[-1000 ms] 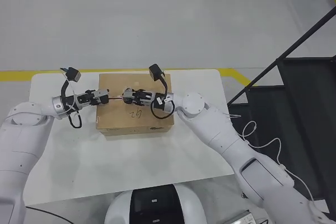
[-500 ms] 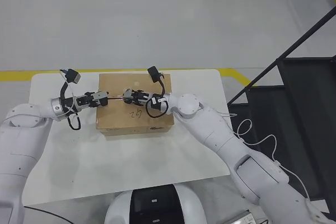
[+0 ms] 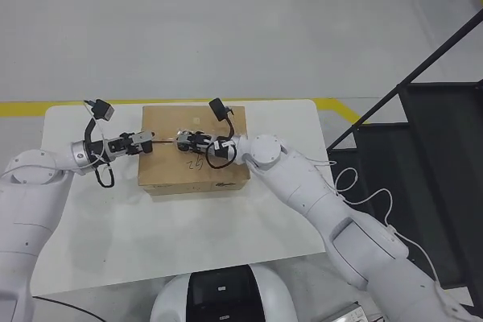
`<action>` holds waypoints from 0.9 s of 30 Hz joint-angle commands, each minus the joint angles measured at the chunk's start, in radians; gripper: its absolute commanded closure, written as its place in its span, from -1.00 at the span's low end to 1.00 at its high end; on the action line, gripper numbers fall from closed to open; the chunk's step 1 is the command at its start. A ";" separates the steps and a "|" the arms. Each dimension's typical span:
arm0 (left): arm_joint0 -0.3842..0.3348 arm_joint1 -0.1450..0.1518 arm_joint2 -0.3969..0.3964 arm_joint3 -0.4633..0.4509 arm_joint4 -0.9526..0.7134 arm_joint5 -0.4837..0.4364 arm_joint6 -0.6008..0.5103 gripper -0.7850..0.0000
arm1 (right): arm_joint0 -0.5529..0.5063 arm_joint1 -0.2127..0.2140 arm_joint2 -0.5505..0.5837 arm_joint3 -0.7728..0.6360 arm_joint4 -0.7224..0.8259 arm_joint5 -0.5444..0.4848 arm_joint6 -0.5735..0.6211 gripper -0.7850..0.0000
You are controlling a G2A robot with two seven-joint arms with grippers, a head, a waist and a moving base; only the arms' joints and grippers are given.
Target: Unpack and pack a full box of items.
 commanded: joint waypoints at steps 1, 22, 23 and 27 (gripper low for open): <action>0.003 0.000 -0.001 -0.002 -0.001 0.001 0.000 -1.00 | 0.006 -0.002 0.007 -0.003 0.001 -0.011 0.006 -1.00; -0.006 -0.007 0.005 0.016 -0.004 -0.009 -0.016 -1.00 | 0.008 0.042 0.118 -0.178 -0.107 -0.067 0.124 -1.00; -0.007 -0.007 0.006 0.016 -0.004 -0.009 -0.015 -1.00 | 0.004 0.045 0.126 -0.188 -0.102 -0.071 0.133 -1.00; -0.014 -0.013 0.020 0.010 0.003 0.003 0.001 -1.00 | -0.015 0.059 0.164 -0.245 -0.114 -0.077 0.134 -1.00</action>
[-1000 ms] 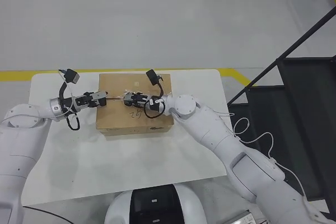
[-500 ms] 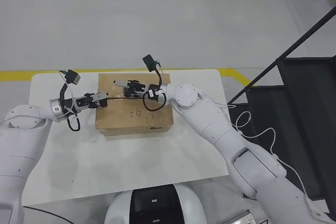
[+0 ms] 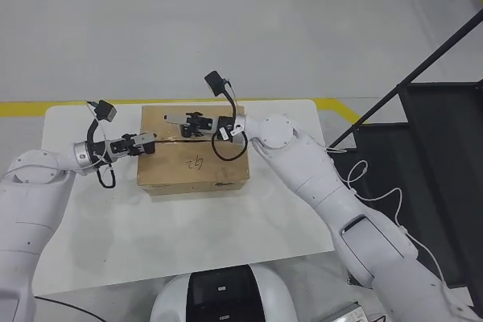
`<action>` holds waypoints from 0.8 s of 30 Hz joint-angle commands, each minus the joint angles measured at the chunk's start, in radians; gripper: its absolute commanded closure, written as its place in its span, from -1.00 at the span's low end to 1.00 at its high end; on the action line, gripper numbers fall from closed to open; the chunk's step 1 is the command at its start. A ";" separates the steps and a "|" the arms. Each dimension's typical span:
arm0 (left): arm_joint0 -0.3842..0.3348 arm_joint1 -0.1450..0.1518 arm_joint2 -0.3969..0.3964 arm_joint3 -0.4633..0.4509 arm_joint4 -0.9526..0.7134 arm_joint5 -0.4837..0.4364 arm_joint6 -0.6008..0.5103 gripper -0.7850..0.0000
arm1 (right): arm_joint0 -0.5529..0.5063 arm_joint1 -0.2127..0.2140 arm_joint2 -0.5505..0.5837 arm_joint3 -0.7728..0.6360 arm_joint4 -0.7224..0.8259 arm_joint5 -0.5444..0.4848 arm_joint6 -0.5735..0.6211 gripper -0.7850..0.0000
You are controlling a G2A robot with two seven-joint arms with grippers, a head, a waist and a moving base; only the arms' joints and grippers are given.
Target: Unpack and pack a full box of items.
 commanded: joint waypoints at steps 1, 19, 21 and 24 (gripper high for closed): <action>-0.005 -0.004 0.010 -0.003 0.006 0.006 0.014 -1.00 | -0.012 0.008 0.022 -0.033 -0.008 0.002 -0.006 -1.00; -0.048 -0.029 0.051 0.061 0.030 -0.006 0.047 -1.00 | -0.131 0.056 0.108 -0.293 -0.058 0.034 0.089 -1.00; -0.060 -0.028 0.042 0.072 0.024 -0.003 0.043 -1.00 | -0.137 0.054 0.091 -0.265 -0.064 0.033 0.095 -1.00; -0.064 -0.028 0.038 0.075 0.020 0.001 0.041 -1.00 | -0.127 0.045 0.063 -0.212 -0.062 0.035 0.068 -1.00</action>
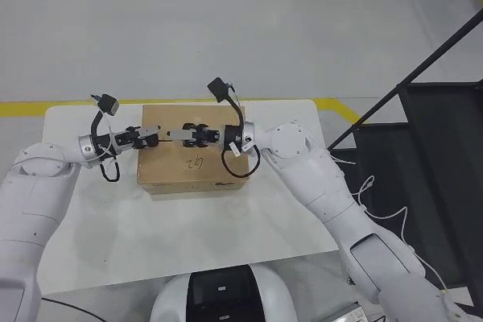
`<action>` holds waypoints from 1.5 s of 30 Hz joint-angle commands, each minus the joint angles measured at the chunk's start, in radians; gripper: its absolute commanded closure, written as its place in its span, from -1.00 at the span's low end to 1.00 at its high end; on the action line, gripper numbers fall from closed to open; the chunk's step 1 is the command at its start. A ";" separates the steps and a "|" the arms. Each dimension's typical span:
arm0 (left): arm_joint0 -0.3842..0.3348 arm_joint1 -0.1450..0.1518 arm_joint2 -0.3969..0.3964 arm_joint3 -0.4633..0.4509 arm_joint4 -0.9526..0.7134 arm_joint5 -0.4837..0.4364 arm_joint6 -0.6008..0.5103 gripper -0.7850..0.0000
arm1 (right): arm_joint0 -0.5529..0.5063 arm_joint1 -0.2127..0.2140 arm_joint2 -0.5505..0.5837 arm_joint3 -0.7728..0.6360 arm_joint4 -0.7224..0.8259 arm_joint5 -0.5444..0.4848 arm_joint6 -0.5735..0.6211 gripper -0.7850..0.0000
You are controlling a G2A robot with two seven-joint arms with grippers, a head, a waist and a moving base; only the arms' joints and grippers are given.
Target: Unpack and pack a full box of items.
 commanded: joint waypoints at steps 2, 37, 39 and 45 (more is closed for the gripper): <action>0.001 0.001 -0.004 0.006 0.003 0.001 -0.001 -1.00 | 0.021 -0.010 -0.026 0.055 -0.009 0.002 -0.029 -1.00; 0.056 0.025 -0.098 -0.057 -0.057 -0.028 -0.030 -1.00 | 0.126 -0.073 -0.100 0.221 -0.143 -0.055 -0.286 -1.00; 0.062 0.027 -0.108 -0.068 -0.069 -0.035 -0.029 -1.00 | 0.124 -0.073 -0.097 0.219 -0.141 -0.062 -0.283 -1.00; 0.069 0.027 -0.120 -0.088 -0.078 -0.050 -0.001 -1.00 | 0.110 -0.074 -0.085 0.211 -0.127 -0.097 -0.288 -1.00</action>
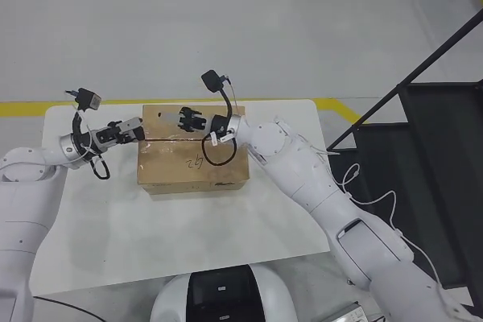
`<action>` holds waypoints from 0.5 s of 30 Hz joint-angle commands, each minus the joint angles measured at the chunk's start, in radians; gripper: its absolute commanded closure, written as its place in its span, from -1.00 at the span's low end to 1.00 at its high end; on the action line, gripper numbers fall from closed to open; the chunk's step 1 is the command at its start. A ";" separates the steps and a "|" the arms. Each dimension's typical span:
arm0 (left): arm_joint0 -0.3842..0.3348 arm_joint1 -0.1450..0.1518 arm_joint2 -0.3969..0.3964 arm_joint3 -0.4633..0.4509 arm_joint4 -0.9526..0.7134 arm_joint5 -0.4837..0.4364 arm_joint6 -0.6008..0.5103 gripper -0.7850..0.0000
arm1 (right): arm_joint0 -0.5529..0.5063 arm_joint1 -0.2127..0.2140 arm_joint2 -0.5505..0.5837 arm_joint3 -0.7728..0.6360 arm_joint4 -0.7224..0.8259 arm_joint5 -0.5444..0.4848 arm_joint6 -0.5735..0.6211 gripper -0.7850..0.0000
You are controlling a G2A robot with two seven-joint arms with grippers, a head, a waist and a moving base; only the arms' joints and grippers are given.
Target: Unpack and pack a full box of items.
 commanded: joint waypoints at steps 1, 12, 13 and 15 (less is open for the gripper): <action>0.001 -0.001 -0.003 -0.005 0.000 -0.001 0.018 -1.00 | -0.002 0.001 0.006 -0.012 0.000 -0.017 -0.003 -1.00; -0.010 -0.001 -0.021 0.047 0.080 0.029 0.157 -1.00 | -0.014 0.016 0.035 -0.061 -0.105 0.012 0.006 -1.00; -0.012 0.002 -0.026 0.052 0.093 0.029 0.157 -1.00 | -0.018 0.017 0.038 -0.063 -0.109 0.017 0.011 -1.00; -0.016 0.009 -0.044 0.061 0.116 0.031 0.161 -1.00 | -0.026 0.020 0.043 -0.068 -0.111 0.026 0.019 -1.00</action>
